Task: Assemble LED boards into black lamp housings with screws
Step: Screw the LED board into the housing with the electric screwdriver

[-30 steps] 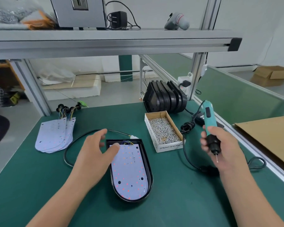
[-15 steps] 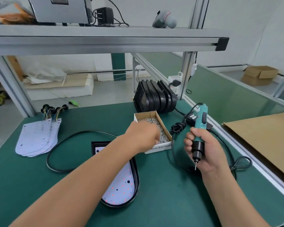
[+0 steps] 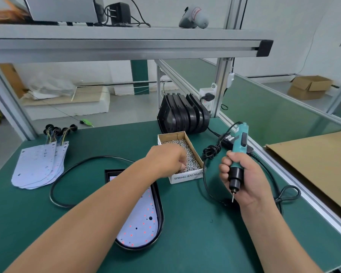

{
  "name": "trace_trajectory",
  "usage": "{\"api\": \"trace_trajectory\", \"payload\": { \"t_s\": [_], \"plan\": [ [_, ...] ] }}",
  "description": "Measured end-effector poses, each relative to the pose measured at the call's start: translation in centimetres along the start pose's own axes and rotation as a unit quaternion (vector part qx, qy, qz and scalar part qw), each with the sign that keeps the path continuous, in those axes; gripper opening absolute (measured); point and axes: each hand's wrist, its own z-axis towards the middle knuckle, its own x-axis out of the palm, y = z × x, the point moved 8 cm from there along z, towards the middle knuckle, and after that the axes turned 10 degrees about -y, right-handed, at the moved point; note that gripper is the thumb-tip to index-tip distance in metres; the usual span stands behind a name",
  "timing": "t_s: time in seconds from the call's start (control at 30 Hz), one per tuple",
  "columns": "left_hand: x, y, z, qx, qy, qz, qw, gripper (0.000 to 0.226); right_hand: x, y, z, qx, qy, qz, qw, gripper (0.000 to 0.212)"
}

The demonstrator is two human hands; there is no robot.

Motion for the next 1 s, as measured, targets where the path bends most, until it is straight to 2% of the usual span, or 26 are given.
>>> {"api": "trace_trajectory", "payload": {
  "t_s": [0.13,0.33,0.8,1.0],
  "plan": [
    [0.1,0.3,-0.1,-0.001,-0.022,-0.028,0.999,0.007,0.3,-0.1,-0.2,-0.003,0.004,-0.008,1.000,0.008],
    [-0.1,0.3,0.0,0.004,-0.061,-0.037,0.997,0.015,0.5,0.0,-0.4,-0.014,0.003,-0.009,1.000,0.007],
    [-1.4,0.4,-0.4,-0.008,-0.059,-0.027,0.998,0.011,0.6,-0.1,-0.5,-0.021,-0.001,-0.025,0.999,0.009],
    [-2.1,0.4,-1.0,-0.042,-0.055,-0.020,0.997,0.027,0.5,0.0,-0.4,-0.026,-0.010,-0.033,0.999,0.006]
  ]
}}
